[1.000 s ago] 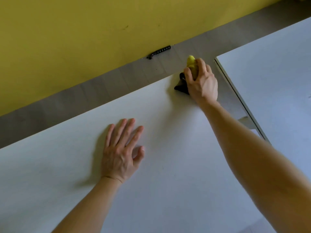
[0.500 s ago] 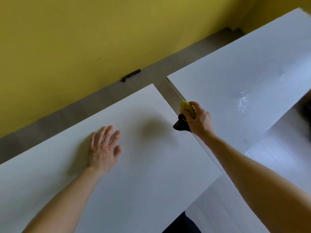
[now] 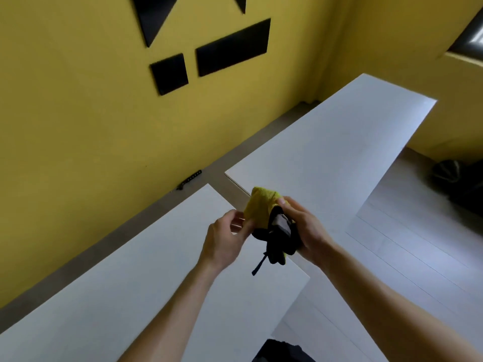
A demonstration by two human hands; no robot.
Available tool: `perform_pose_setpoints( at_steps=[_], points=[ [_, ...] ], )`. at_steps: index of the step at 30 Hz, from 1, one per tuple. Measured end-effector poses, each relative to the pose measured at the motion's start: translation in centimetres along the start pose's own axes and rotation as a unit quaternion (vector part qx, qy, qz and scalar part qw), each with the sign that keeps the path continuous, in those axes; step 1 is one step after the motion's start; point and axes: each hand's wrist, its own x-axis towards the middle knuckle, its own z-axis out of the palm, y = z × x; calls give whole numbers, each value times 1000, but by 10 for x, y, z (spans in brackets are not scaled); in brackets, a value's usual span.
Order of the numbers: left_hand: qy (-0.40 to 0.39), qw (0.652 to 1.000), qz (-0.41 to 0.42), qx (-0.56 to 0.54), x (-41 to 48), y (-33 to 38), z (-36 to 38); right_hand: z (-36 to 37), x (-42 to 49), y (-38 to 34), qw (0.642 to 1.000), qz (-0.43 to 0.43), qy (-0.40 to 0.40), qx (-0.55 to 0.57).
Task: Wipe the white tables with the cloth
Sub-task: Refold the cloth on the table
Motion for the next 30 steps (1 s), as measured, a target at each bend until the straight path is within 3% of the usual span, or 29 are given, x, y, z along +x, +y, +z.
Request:
perform_pose_setpoints(
  at_steps=[6,12,17,19,25,30],
  points=[
    [39,997,-63,-32,11,16,28,-11,-8,4,998,-26,-10,-61],
    [-26,996,-80,-16,41,30,78,-76,-8,-2,999,17,-8,36],
    [10,997,-24,76,70,61,128,-156,8,-43,993,1,3,-118],
    [16,994,-8,107,85,75,151,-185,14,-56,979,3,-11,-204],
    [-100,961,61,252,113,106,216,-259,34,-61,905,-20,-71,-419],
    [-143,940,30,310,127,116,223,-273,54,-73,836,-33,-186,-516]
  ],
)
